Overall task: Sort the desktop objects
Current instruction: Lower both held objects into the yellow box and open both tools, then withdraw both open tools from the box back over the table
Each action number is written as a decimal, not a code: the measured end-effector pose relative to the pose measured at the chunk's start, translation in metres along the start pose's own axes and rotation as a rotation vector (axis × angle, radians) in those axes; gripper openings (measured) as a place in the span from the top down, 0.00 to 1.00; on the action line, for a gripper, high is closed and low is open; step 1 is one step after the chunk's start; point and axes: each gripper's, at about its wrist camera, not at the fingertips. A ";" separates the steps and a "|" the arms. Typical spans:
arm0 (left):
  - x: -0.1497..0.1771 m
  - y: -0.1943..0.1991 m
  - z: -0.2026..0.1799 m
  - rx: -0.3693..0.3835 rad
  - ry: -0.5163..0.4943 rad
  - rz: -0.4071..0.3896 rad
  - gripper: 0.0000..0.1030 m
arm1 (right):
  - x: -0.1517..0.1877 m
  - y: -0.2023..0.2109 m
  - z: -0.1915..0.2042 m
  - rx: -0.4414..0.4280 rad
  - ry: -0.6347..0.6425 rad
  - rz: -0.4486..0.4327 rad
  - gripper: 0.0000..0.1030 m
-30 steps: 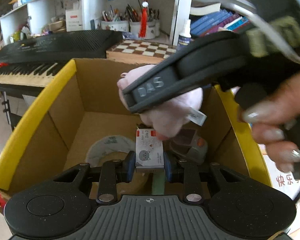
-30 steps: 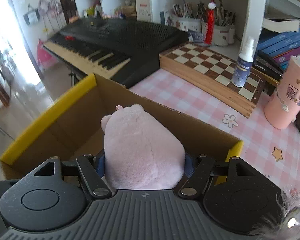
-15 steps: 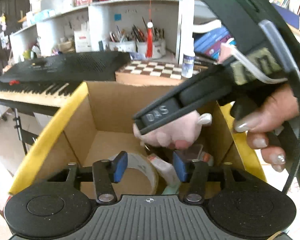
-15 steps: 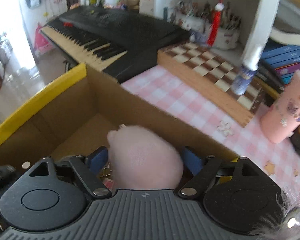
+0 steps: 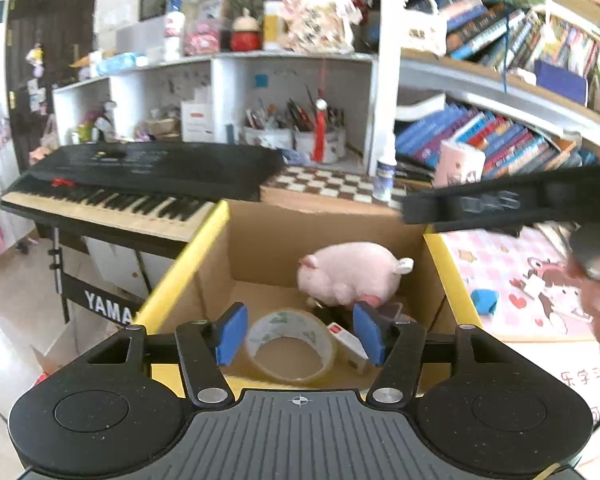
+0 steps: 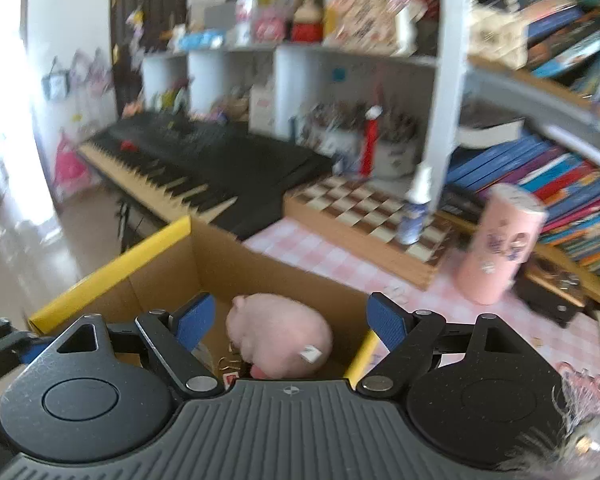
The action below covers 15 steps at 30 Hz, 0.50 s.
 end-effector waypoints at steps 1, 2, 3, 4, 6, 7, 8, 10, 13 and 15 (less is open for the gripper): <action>0.000 0.004 0.003 -0.005 0.010 -0.010 0.41 | 0.003 0.009 -0.001 0.020 -0.014 -0.021 0.20; 0.000 0.010 0.007 -0.010 0.019 -0.020 0.40 | 0.007 0.018 -0.002 0.040 -0.031 -0.040 0.20; 0.000 0.013 0.010 -0.014 0.027 -0.029 0.40 | 0.011 0.027 -0.004 0.059 -0.048 -0.057 0.20; 0.000 0.019 0.014 -0.019 0.036 -0.041 0.40 | 0.016 0.033 -0.005 0.079 -0.062 -0.071 0.20; 0.002 0.027 0.019 -0.028 0.044 -0.057 0.38 | 0.026 0.048 -0.007 0.130 -0.086 -0.096 0.20; 0.003 0.032 0.021 -0.034 0.047 -0.066 0.38 | 0.031 0.055 -0.007 0.161 -0.099 -0.108 0.20; 0.005 0.037 0.024 -0.040 0.051 -0.076 0.37 | 0.036 0.063 -0.008 0.185 -0.116 -0.119 0.20; 0.008 0.045 0.029 -0.050 0.064 -0.085 0.37 | 0.048 0.077 -0.010 0.217 -0.164 -0.138 0.20; 0.015 0.056 0.036 -0.048 0.086 -0.081 0.37 | 0.067 0.098 -0.013 0.231 -0.251 -0.169 0.20; 0.019 0.062 0.040 -0.046 0.092 -0.077 0.36 | 0.078 0.111 -0.010 0.249 -0.286 -0.179 0.20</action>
Point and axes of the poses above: each gripper's, at about its wrist camera, not at the fingertips, and y roughly against the way its jaws point, z to its left, x to its underside, and after that the axes turned 4 degrees about y, right-handed
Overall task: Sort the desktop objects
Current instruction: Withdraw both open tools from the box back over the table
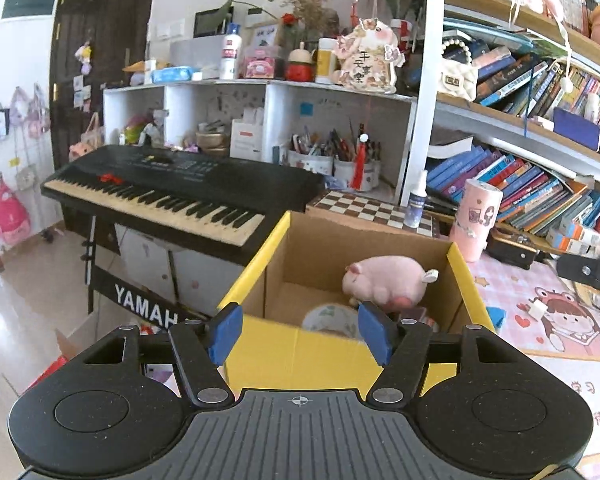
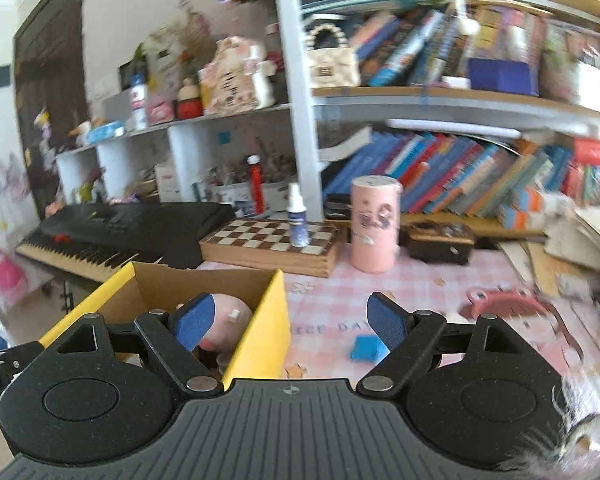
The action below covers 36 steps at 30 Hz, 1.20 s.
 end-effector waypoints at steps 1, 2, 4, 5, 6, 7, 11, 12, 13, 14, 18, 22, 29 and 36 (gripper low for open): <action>0.003 0.004 0.002 0.002 0.000 0.002 0.36 | 0.005 0.008 0.000 0.005 -0.007 -0.006 0.21; 0.006 0.008 0.004 0.002 -0.001 0.005 0.36 | 0.009 0.015 0.000 0.011 -0.010 -0.011 0.21; 0.011 0.016 0.006 0.006 -0.006 0.007 0.36 | 0.018 0.030 0.003 0.022 -0.003 -0.007 0.23; 0.014 0.021 0.008 0.009 -0.008 0.008 0.36 | 0.022 0.037 0.005 0.033 0.005 0.000 0.23; 0.016 0.024 0.009 0.012 -0.010 0.010 0.36 | 0.026 0.043 0.007 0.049 0.018 0.008 0.24; 0.020 0.029 0.009 0.015 -0.012 0.012 0.36 | 0.029 0.049 0.009 0.060 0.026 0.010 0.25; 0.030 0.044 0.012 0.026 -0.012 0.023 0.36 | 0.045 0.070 0.019 0.068 0.040 0.022 0.26; 0.032 0.047 0.013 0.028 -0.009 0.027 0.36 | 0.049 0.076 0.022 0.068 0.040 0.027 0.26; 0.035 0.051 0.014 0.033 -0.004 0.032 0.36 | 0.053 0.080 0.025 0.068 0.039 0.033 0.26; 0.039 0.055 0.015 0.038 0.000 0.037 0.35 | 0.057 0.085 0.028 0.070 0.036 0.037 0.26; 0.052 0.067 0.016 0.046 0.000 0.058 0.31 | 0.075 0.104 0.041 0.069 0.029 0.057 0.26; 0.066 0.079 0.012 0.056 -0.032 0.065 0.31 | 0.095 0.118 0.054 0.067 0.035 0.090 0.26; 0.090 0.089 0.002 0.095 -0.100 0.121 0.29 | 0.120 0.138 0.067 0.057 0.094 0.133 0.25; 0.101 0.092 -0.009 0.155 -0.141 0.145 0.28 | 0.131 0.151 0.063 0.102 0.086 0.163 0.25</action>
Point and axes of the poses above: each gripper's, at about its wrist camera, not at the fingertips, and y roughly against the way its jaws point, z to its left, x to its underside, and after that the axes turned 4 degrees about y, right-handed
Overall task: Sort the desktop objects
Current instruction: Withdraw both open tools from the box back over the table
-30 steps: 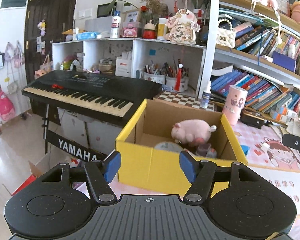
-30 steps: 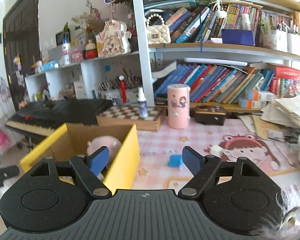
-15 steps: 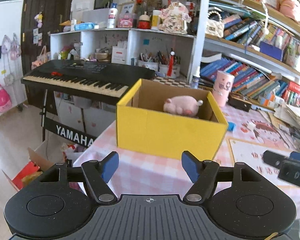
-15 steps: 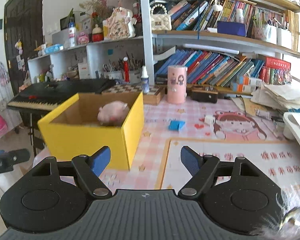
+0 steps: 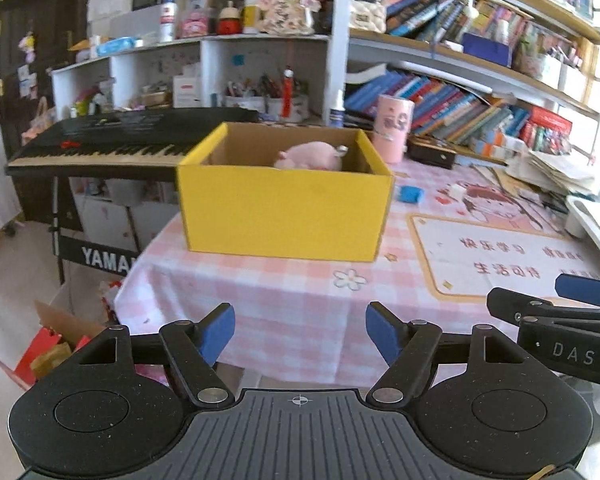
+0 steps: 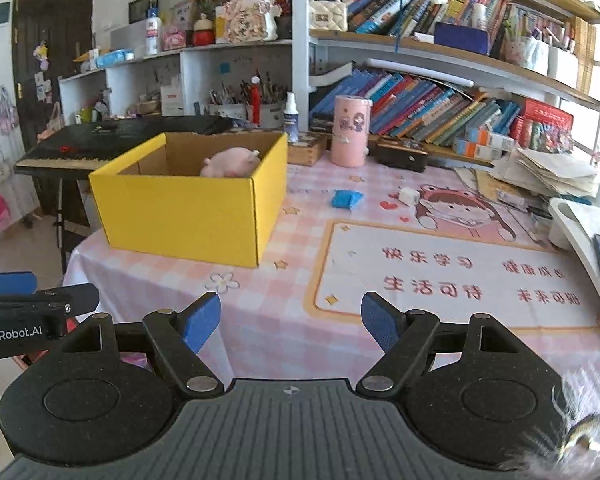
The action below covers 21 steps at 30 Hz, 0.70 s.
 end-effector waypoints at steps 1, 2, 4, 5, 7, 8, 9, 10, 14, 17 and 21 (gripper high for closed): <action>0.000 -0.001 -0.002 0.011 -0.006 0.008 0.28 | 0.001 0.000 -0.001 0.006 -0.003 0.005 0.25; 0.001 -0.002 -0.004 0.021 -0.012 0.014 0.28 | 0.003 0.001 -0.002 0.012 -0.005 0.011 0.25; 0.001 -0.004 -0.008 0.038 -0.028 0.020 0.28 | 0.006 0.002 -0.005 0.024 -0.015 0.022 0.25; 0.001 -0.004 -0.009 0.046 -0.036 0.021 0.28 | 0.007 0.003 -0.007 0.030 -0.023 0.026 0.25; 0.001 -0.006 -0.014 0.064 -0.053 0.024 0.28 | 0.008 0.003 -0.012 0.049 -0.041 0.033 0.25; 0.000 -0.007 -0.016 0.071 -0.059 0.025 0.28 | 0.009 0.002 -0.015 0.059 -0.050 0.036 0.25; 0.000 -0.009 -0.019 0.077 -0.064 0.026 0.28 | 0.009 0.002 -0.017 0.069 -0.059 0.039 0.25; -0.001 -0.011 -0.021 0.083 -0.070 0.028 0.28 | 0.010 0.002 -0.019 0.076 -0.065 0.041 0.25; -0.003 -0.018 -0.032 0.120 -0.084 0.043 0.27 | 0.011 0.002 -0.026 0.099 -0.072 0.048 0.25; -0.004 -0.026 -0.044 0.153 -0.103 0.060 0.27 | 0.011 0.003 -0.033 0.119 -0.073 0.051 0.25; -0.007 -0.034 -0.056 0.184 -0.125 0.065 0.27 | 0.010 0.000 -0.046 0.148 -0.088 0.064 0.25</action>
Point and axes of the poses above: each gripper's, at about its wrist camera, not at the fingertips, and y roughly against the way its jaws point, z to its left, x to its underside, and after that the axes turned 4 degrees about y, right-handed
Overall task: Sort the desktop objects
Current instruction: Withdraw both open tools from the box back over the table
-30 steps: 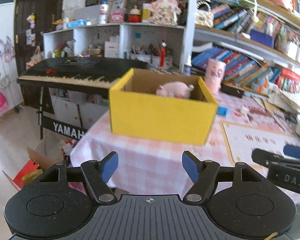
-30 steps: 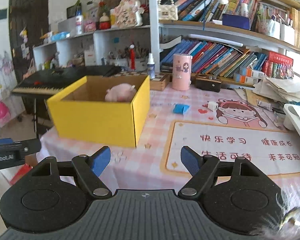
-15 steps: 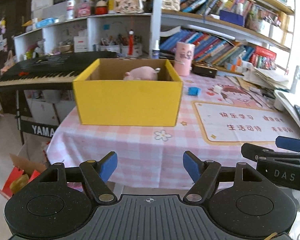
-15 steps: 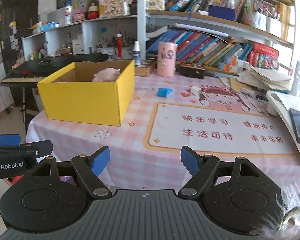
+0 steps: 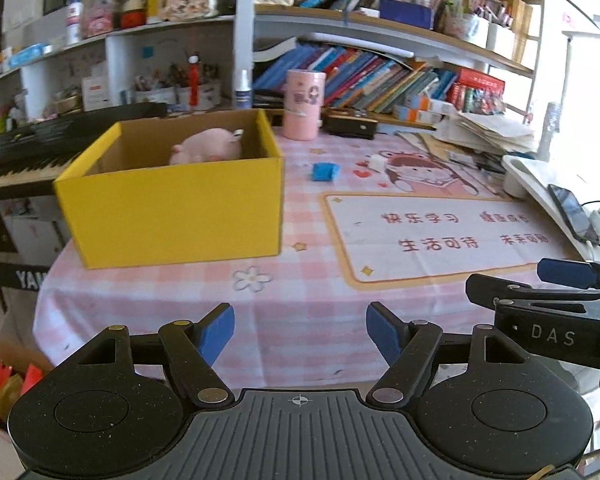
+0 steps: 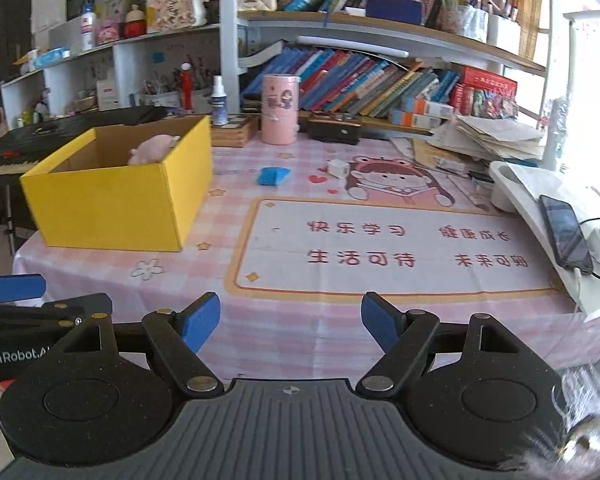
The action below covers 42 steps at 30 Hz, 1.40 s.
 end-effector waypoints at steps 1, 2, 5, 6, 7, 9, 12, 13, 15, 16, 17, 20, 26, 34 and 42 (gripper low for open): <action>-0.001 -0.003 -0.002 0.007 -0.002 0.002 0.27 | -0.001 -0.001 -0.003 0.006 -0.003 0.003 0.25; -0.003 -0.006 -0.005 0.015 -0.004 0.007 0.27 | -0.001 -0.003 -0.006 0.012 -0.004 0.005 0.25; -0.006 -0.017 -0.013 0.036 -0.020 0.023 0.27 | -0.002 -0.007 -0.013 0.027 -0.002 0.013 0.25; -0.007 -0.020 -0.016 0.043 -0.029 0.025 0.27 | -0.002 -0.008 -0.015 0.032 -0.004 0.015 0.25; -0.008 -0.023 -0.019 0.049 -0.036 0.026 0.27 | -0.002 -0.010 -0.018 0.037 -0.007 0.017 0.25; -0.011 -0.029 -0.024 0.060 -0.050 0.028 0.27 | -0.003 -0.015 -0.024 0.046 -0.018 0.023 0.25; -0.016 -0.038 -0.031 0.072 -0.067 0.027 0.27 | -0.006 -0.024 -0.033 0.055 -0.035 0.033 0.25; -0.019 -0.042 -0.033 0.076 -0.072 0.027 0.27 | -0.008 -0.027 -0.035 0.058 -0.038 0.034 0.25; -0.023 -0.050 -0.037 0.081 -0.079 0.030 0.28 | -0.010 -0.033 -0.039 0.059 -0.040 0.034 0.25; -0.025 -0.055 -0.039 0.080 -0.082 0.033 0.27 | -0.012 -0.037 -0.041 0.059 -0.038 0.033 0.25; -0.027 -0.059 -0.042 0.078 -0.084 0.036 0.27 | -0.014 -0.041 -0.043 0.058 -0.035 0.034 0.25; -0.034 -0.075 -0.048 0.078 -0.074 0.045 0.27 | -0.021 -0.054 -0.050 0.063 -0.021 0.041 0.26; -0.050 -0.109 -0.070 0.077 -0.054 0.078 0.27 | -0.033 -0.082 -0.076 0.066 -0.004 0.060 0.26; -0.073 -0.147 -0.090 0.006 0.005 0.085 0.28 | -0.056 -0.128 -0.118 0.022 0.007 0.095 0.26; -0.101 -0.188 -0.093 -0.109 0.120 0.079 0.32 | -0.085 -0.180 -0.146 -0.072 0.023 0.093 0.38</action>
Point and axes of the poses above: each gripper's, at about its wrist camera, not at the fingertips, and y roughly against the way its jaws point, z to its left, x to its underside, and after that the axes turned 4 degrees about y, right-handed
